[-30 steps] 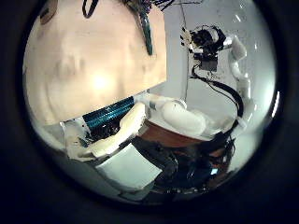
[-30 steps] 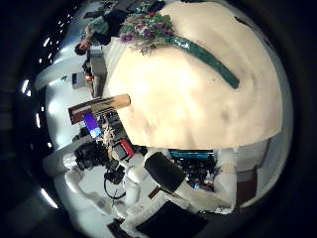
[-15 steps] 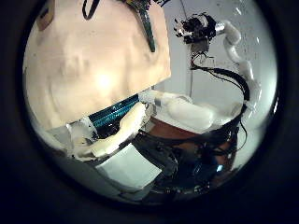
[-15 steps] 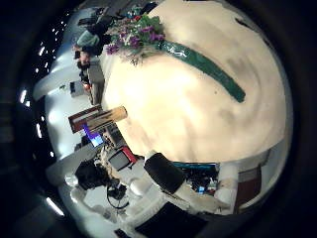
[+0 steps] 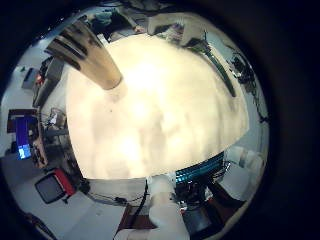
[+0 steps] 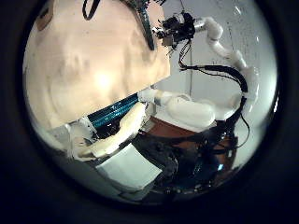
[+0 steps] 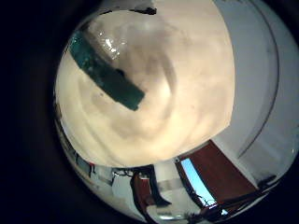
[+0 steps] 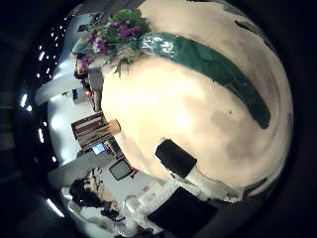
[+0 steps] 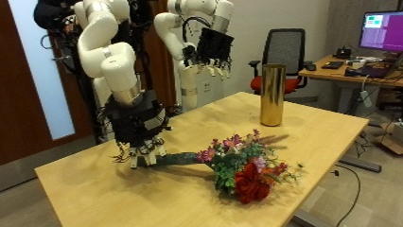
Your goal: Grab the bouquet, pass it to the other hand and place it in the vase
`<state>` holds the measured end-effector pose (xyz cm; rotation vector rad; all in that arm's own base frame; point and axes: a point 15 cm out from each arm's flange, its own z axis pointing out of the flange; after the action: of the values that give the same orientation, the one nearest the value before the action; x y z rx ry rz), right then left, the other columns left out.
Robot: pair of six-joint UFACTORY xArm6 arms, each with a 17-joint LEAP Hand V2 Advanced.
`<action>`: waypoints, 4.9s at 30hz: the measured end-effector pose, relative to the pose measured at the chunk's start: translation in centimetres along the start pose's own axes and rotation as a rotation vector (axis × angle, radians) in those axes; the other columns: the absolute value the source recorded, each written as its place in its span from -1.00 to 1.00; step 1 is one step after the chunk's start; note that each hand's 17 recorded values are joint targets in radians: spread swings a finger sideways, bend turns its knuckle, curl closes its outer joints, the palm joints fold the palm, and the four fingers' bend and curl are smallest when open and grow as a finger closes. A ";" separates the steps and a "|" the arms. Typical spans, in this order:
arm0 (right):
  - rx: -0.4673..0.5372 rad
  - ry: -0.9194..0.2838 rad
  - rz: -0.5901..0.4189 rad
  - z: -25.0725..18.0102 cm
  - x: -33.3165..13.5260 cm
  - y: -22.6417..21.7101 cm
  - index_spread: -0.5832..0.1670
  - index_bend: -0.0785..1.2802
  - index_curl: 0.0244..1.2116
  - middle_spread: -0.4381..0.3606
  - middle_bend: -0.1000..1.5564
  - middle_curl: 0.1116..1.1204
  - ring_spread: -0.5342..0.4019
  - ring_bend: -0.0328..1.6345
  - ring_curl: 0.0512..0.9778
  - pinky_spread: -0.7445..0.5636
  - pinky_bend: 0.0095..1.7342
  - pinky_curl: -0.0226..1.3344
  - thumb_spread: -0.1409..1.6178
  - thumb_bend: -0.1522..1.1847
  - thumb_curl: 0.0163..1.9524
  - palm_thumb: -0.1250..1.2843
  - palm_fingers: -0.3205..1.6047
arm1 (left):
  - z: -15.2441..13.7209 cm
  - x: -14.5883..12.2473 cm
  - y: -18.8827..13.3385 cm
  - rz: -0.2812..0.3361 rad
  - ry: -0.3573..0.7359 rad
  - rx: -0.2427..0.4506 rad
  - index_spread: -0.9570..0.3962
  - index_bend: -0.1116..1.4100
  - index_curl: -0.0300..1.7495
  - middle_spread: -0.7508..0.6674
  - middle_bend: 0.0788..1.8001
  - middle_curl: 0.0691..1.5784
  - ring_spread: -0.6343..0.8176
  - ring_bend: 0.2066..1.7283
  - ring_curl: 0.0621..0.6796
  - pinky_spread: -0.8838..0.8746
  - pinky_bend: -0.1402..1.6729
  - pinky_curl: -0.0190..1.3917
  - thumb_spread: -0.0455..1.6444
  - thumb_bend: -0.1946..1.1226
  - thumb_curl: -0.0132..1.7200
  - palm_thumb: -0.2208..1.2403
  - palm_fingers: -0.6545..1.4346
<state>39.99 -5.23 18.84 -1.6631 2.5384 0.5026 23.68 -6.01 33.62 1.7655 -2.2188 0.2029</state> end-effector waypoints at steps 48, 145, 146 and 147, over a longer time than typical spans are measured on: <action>0.091 -0.010 0.019 6.5 0.0 -6.4 0.40 -0.69 -0.66 0.71 -0.53 -0.55 0.59 -0.29 -0.59 0.59 -0.56 -0.54 0.38 -0.80 -0.69 -0.30 -0.53 | 0.1 -0.1 0.3 -0.032 -0.003 -0.007 0.73 -0.50 -0.46 0.72 -0.86 -0.69 0.68 -0.72 -0.55 0.62 -0.66 -0.69 0.16 -0.75 -0.61 -0.08 -0.20; 0.010 -1.214 -0.959 -18.5 -20.4 14.8 -0.13 0.67 0.62 -0.21 0.78 0.24 -0.26 0.78 0.20 -0.21 0.32 0.41 -0.75 -0.81 -0.07 0.84 0.52 | -15.0 8.2 -9.3 -0.017 0.723 0.456 0.68 -0.63 -0.46 0.43 -0.75 -0.64 0.48 -0.51 -0.62 0.51 -0.64 -0.69 0.04 -0.76 -0.63 -0.44 -0.10; -0.001 -1.213 -0.969 -18.3 -20.8 15.2 -0.13 0.67 0.62 -0.21 0.78 0.24 -0.26 0.78 0.20 -0.22 0.31 0.42 -0.76 -0.80 -0.07 0.84 0.52 | -15.2 8.4 -9.4 -0.015 0.736 0.456 0.69 -0.62 -0.46 0.43 -0.75 -0.64 0.48 -0.50 -0.62 0.51 -0.64 -0.68 0.04 -0.76 -0.63 -0.44 -0.10; -0.012 -1.213 -0.980 -18.1 -21.2 15.5 -0.13 0.68 0.62 -0.21 0.78 0.24 -0.26 0.78 0.20 -0.22 0.30 0.43 -0.76 -0.80 -0.08 0.84 0.52 | -15.3 8.6 -9.4 -0.011 0.752 0.453 0.69 -0.63 -0.47 0.44 -0.75 -0.64 0.48 -0.50 -0.63 0.51 -0.64 -0.68 0.03 -0.76 -0.63 -0.44 -0.10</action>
<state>36.99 13.58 44.51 -1.5655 0.7808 0.9535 33.30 -11.73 50.12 1.5191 -1.6765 1.2220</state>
